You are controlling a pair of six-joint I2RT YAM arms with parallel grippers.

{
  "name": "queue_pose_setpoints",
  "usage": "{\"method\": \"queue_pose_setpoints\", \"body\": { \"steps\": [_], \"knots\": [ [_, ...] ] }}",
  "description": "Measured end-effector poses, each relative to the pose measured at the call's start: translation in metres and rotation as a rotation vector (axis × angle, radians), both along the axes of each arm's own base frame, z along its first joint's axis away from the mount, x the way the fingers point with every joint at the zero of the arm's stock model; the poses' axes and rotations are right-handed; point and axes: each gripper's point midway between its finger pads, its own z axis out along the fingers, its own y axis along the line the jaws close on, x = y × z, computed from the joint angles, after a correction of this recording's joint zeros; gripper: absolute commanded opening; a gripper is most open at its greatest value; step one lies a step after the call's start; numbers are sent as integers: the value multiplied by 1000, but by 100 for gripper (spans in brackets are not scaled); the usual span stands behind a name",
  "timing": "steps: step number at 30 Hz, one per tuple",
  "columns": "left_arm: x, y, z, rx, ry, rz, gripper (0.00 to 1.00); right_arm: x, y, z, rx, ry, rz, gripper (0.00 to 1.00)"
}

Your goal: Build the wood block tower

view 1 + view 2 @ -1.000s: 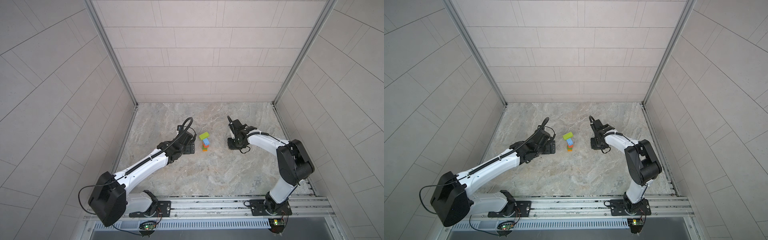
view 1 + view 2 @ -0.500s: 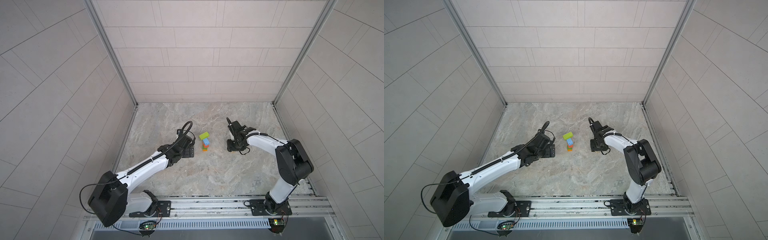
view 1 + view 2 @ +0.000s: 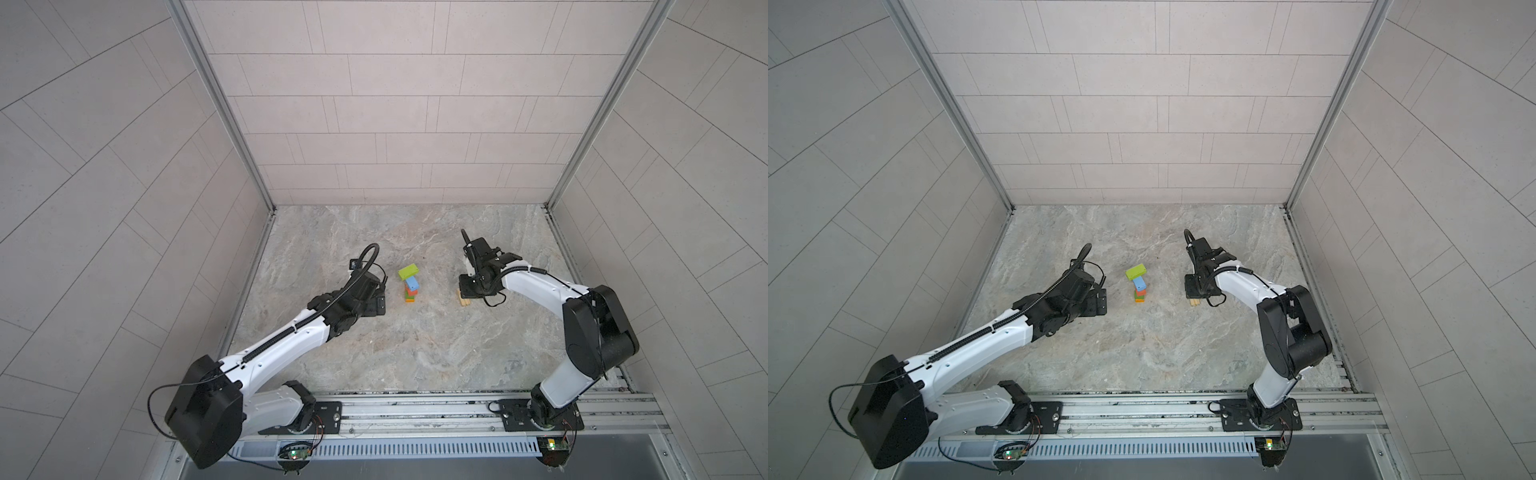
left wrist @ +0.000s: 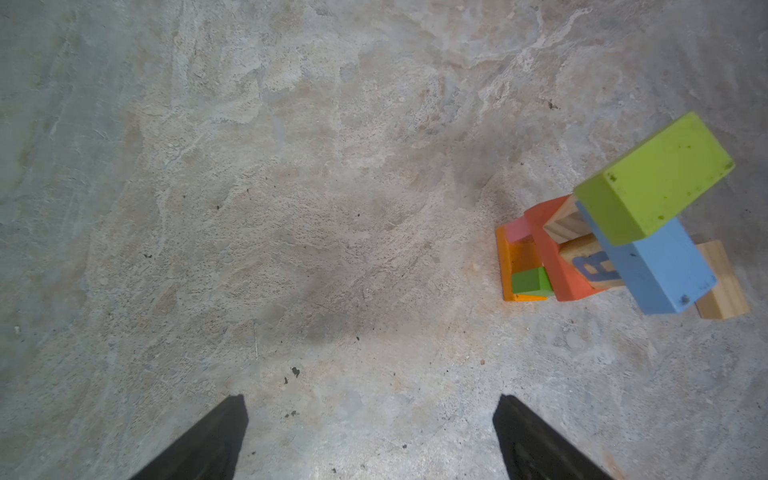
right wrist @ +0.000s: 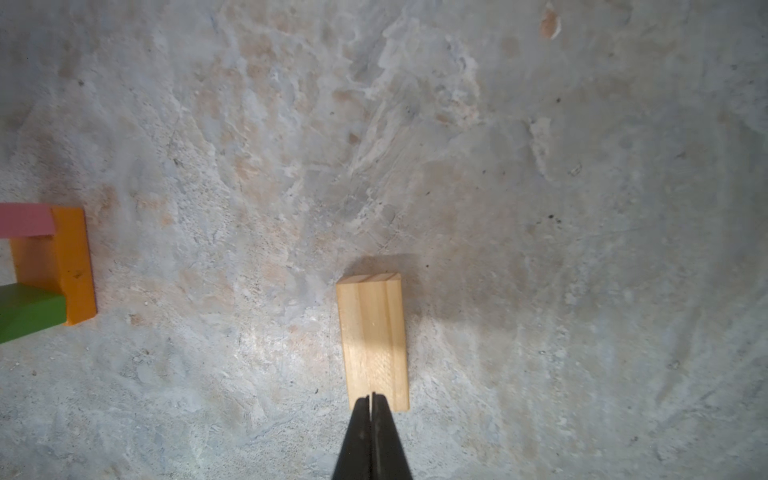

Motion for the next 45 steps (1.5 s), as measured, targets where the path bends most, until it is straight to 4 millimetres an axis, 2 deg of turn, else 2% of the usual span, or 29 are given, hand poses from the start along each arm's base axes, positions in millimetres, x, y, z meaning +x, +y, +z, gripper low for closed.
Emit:
{"method": "queue_pose_setpoints", "body": {
  "steps": [8,13,18,29,33,39,41,45],
  "knots": [
    [-9,11,-12,11,-16,13,99,-8,-23,-16,-24,37,-39,0],
    [-6,11,-15,15,-24,20,99,-9,-21,-26,-14,53,-33,0],
    [-4,10,-24,29,-5,20,100,-11,-11,-37,18,71,-9,0],
    [-5,10,-32,32,12,22,100,-12,36,-41,69,69,108,0],
    [-5,10,-32,32,11,23,100,-10,46,-38,64,60,132,1],
    [-5,12,-29,29,-2,29,100,-15,37,-31,26,67,121,34],
    [-4,14,-28,27,-7,35,100,-17,33,-23,12,57,117,48],
    [-3,13,-27,24,-9,37,100,-16,27,-5,-6,11,106,65]
  ]
}}
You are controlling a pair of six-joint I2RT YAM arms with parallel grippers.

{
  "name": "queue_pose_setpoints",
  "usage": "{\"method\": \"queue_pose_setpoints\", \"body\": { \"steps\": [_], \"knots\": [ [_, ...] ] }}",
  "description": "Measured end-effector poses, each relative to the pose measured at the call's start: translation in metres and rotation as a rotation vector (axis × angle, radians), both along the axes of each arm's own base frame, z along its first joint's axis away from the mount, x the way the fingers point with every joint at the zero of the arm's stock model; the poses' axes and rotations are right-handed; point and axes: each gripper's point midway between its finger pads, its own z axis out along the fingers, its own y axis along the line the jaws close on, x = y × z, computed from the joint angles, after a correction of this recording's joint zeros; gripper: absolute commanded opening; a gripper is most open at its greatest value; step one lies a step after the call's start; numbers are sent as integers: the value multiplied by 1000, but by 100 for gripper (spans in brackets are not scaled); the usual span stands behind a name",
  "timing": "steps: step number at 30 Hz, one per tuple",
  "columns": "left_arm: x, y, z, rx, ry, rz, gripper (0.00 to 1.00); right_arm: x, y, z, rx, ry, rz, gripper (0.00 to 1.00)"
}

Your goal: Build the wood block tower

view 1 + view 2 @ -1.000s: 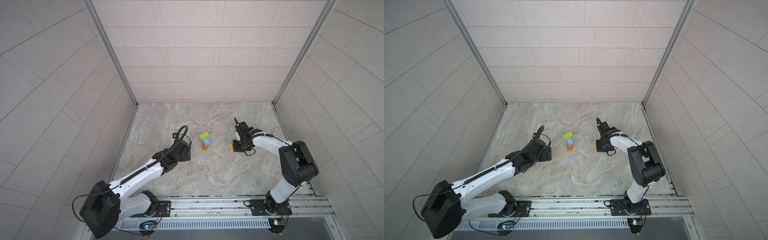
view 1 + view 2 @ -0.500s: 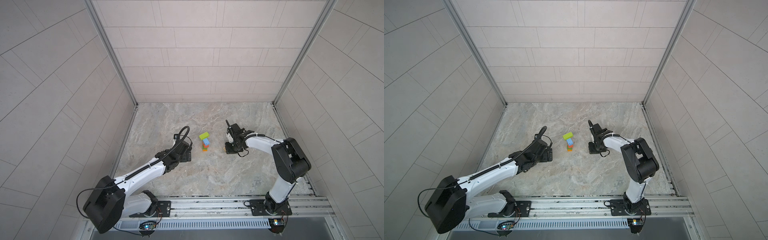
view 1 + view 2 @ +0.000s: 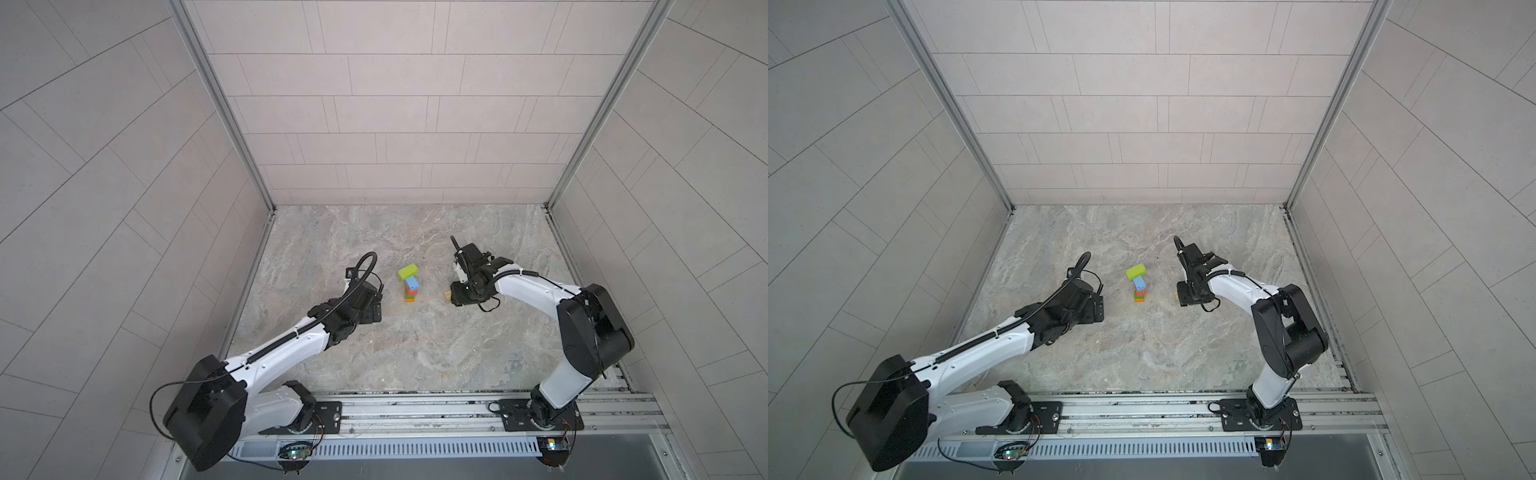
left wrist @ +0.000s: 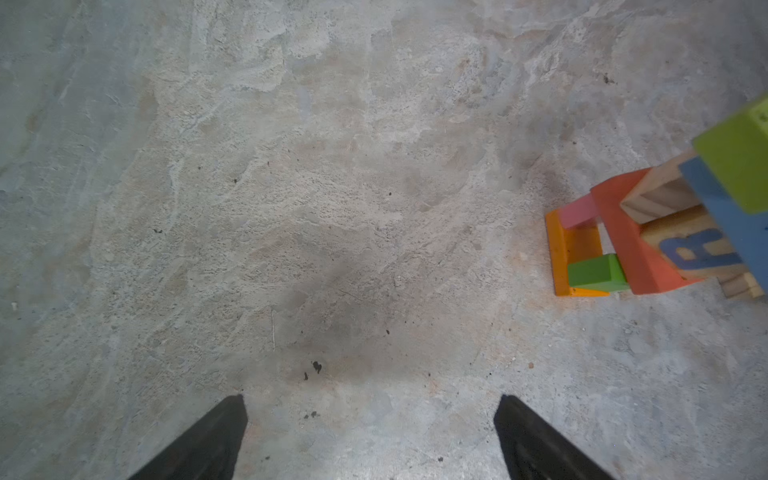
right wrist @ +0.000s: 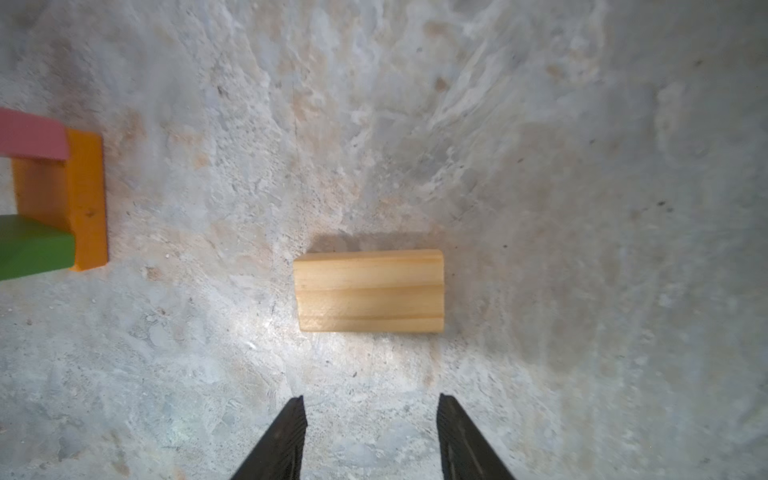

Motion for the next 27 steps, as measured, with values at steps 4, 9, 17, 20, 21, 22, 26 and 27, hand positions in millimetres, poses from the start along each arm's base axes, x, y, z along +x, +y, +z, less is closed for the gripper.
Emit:
{"method": "queue_pose_setpoints", "body": {
  "steps": [4,9,17,20,21,22,26,27],
  "knots": [
    [6,-5,3,-5,-2,-2,100,2,-6,3,-38,-21,-10,78],
    [13,-11,7,-9,-9,-2,100,7,-6,8,-78,-45,6,86],
    [21,-13,2,-5,-8,7,100,25,0,8,-111,-67,26,88],
    [23,-12,-5,4,6,11,100,27,2,0,-124,-50,35,88],
    [23,-11,-7,7,12,14,100,26,3,-3,-128,-44,37,88],
    [23,-11,-8,9,16,16,100,26,3,-5,-131,-39,39,88],
    [26,-10,-11,6,18,22,100,25,3,-12,-143,-22,41,87],
    [27,-10,-11,4,17,24,100,25,3,-13,-146,-21,41,86]
  ]
}}
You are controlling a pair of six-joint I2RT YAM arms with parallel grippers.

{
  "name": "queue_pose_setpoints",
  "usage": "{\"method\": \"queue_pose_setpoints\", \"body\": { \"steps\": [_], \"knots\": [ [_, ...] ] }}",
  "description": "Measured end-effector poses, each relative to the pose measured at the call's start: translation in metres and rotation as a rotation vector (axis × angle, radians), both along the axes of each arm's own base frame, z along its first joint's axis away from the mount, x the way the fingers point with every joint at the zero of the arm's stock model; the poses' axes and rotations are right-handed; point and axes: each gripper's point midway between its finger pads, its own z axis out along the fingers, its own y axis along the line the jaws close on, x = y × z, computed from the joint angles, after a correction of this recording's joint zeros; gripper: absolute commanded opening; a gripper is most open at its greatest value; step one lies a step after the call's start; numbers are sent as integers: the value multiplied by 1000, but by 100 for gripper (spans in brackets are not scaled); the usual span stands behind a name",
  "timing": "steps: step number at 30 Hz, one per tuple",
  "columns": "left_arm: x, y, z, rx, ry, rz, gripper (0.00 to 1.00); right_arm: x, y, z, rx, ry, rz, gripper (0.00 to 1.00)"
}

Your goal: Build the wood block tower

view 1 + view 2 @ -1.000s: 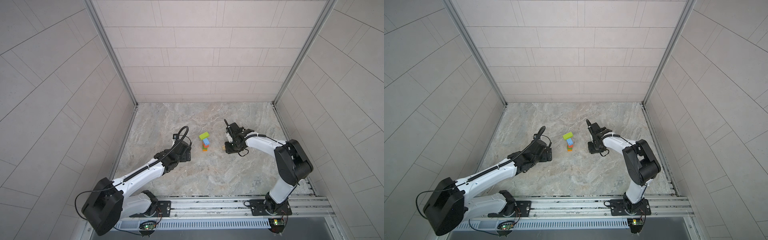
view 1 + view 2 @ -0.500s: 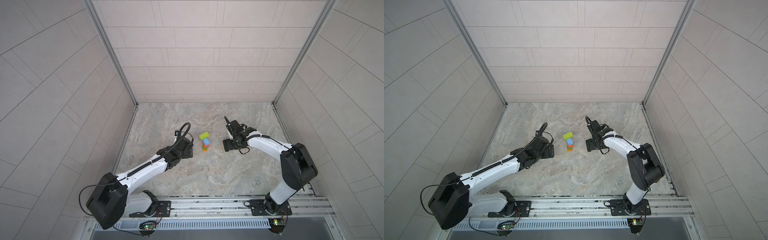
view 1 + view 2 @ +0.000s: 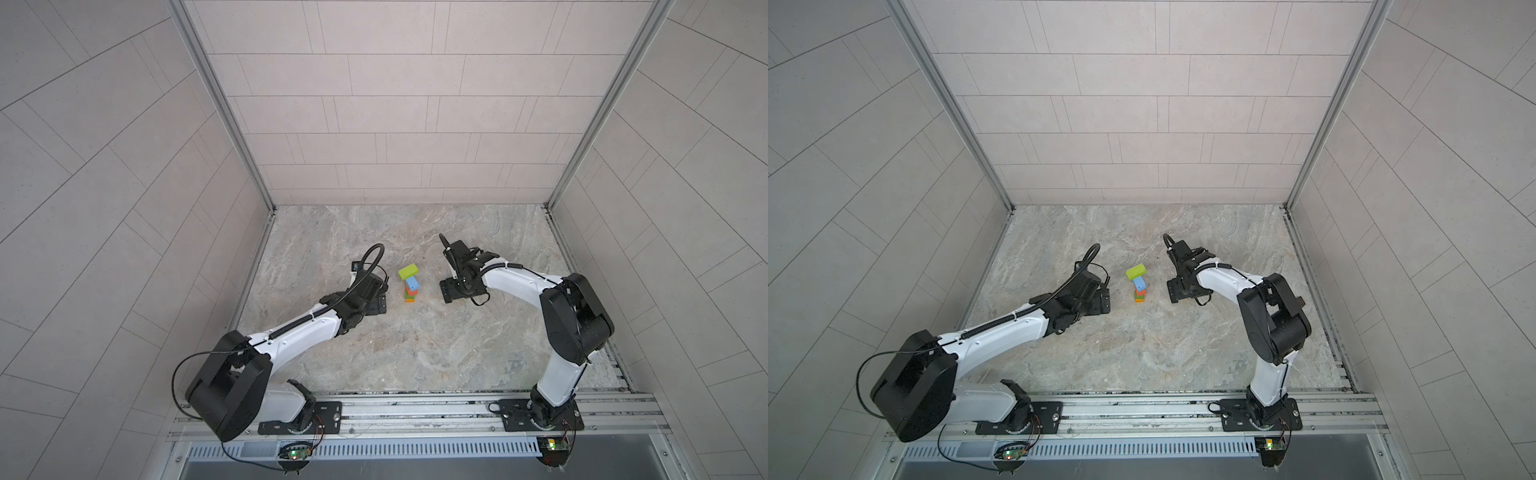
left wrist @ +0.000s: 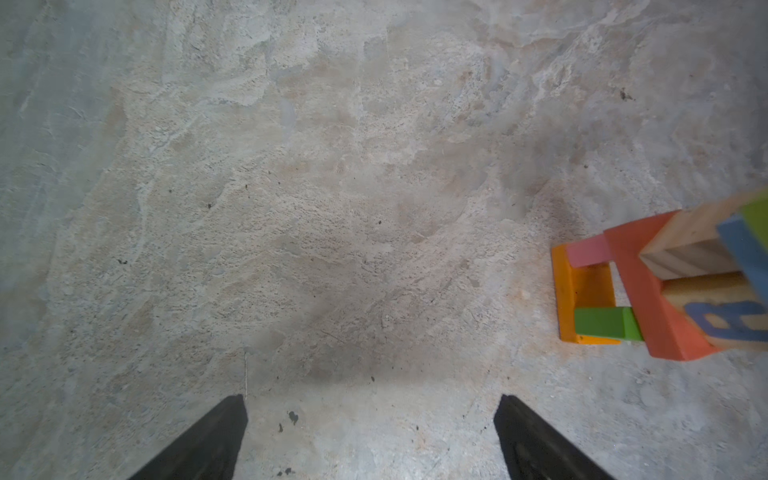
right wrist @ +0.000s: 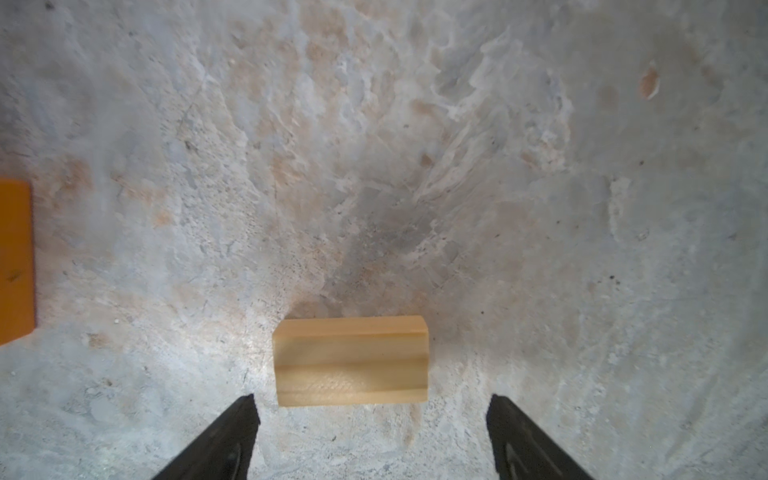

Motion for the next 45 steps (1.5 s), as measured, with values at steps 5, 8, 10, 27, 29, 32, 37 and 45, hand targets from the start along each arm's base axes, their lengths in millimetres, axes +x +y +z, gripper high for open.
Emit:
{"method": "queue_pose_setpoints", "body": {
  "steps": [5,8,10,27,29,32,37,45],
  "knots": [
    [3,-2,0,-13,-2,-4,100,2,4,-3,-3,2,7,83],
    [4,-2,0,-21,-3,-4,100,3,7,-8,-10,10,11,81],
    [5,-2,0,-25,-3,-3,100,3,7,-12,-15,18,12,80],
    [8,-2,-2,-52,0,-2,100,5,8,-20,-10,27,-12,53],
    [8,-3,-2,-55,2,-4,100,5,8,-20,-10,27,-12,51],
    [7,-4,-1,-61,3,-7,100,5,8,-19,-10,27,-12,50],
    [4,-3,2,-67,9,-12,100,0,7,-14,-13,36,-10,49],
    [-7,2,10,-71,26,-12,100,-7,20,48,41,-49,38,49]
  ]
}}
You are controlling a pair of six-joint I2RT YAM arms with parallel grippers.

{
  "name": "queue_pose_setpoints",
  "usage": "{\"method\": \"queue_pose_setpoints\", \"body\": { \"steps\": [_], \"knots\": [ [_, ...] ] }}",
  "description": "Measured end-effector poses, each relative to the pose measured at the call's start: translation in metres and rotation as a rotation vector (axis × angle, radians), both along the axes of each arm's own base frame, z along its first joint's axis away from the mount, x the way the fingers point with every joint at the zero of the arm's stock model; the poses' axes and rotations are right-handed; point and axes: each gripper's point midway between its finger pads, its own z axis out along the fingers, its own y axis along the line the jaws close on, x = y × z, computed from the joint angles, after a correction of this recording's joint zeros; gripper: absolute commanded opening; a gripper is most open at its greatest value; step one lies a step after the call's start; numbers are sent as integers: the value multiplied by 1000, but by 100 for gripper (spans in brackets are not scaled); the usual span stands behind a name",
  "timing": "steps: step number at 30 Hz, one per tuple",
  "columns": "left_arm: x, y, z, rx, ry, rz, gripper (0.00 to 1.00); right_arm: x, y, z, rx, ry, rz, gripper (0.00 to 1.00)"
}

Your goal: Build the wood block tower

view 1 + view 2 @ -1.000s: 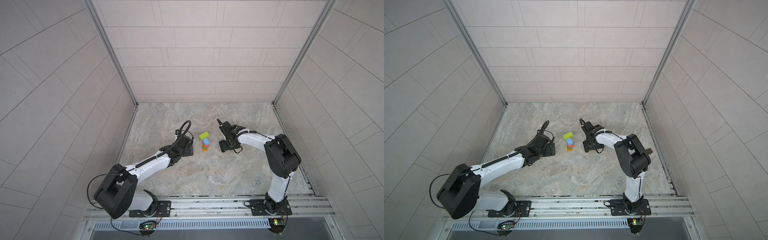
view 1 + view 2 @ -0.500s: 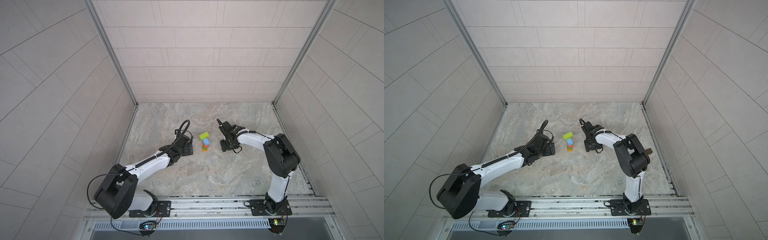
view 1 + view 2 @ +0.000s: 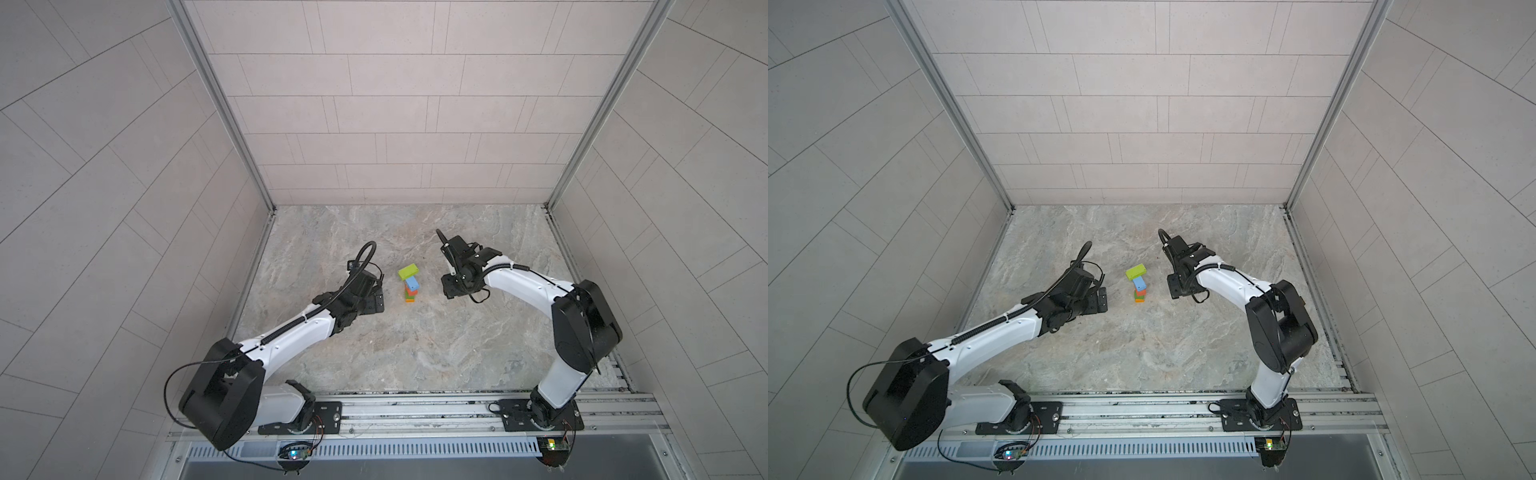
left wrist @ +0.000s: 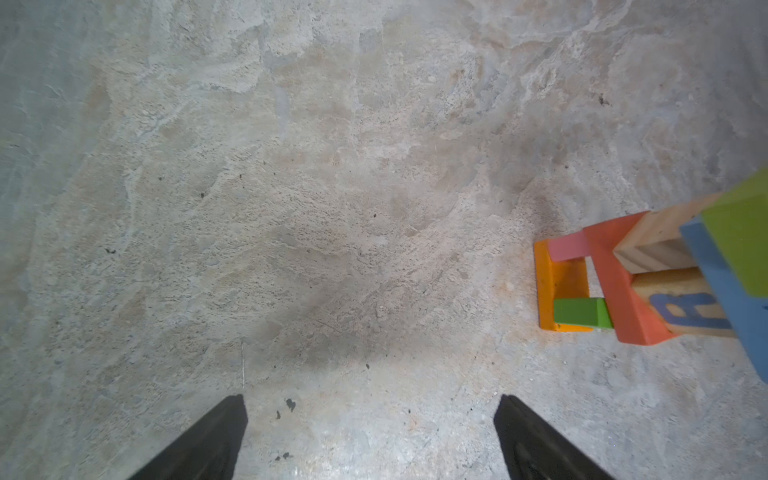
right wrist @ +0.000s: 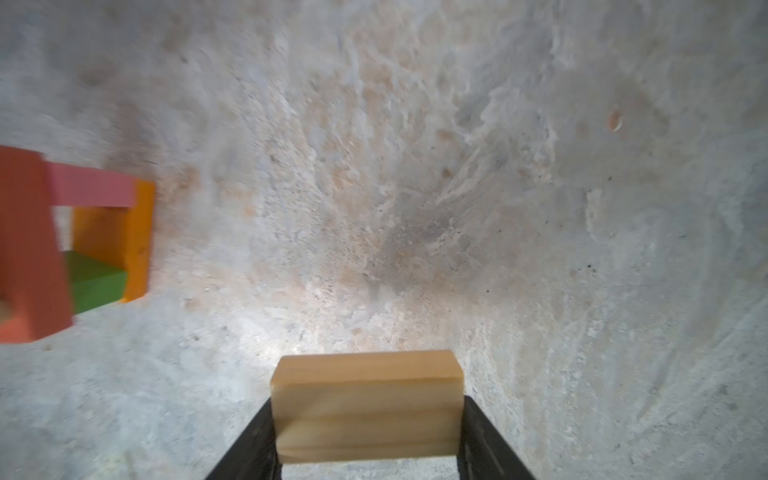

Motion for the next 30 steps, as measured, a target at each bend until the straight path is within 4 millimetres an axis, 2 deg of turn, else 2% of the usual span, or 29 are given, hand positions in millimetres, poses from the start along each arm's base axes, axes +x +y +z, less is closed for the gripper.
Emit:
{"method": "queue_pose_setpoints", "body": {
  "steps": [6,16,21,30],
  "knots": [
    [-4,3,23,-44,-53,12,100,-13,24,40,46,-54,73,49],
    [-17,13,28,-72,-84,35,100,-28,61,70,86,-69,163,49],
    [-17,14,28,-67,-88,39,100,-28,80,75,91,-70,199,49],
    [-13,16,17,-59,-73,49,100,-18,99,63,68,-31,218,49]
  ]
}}
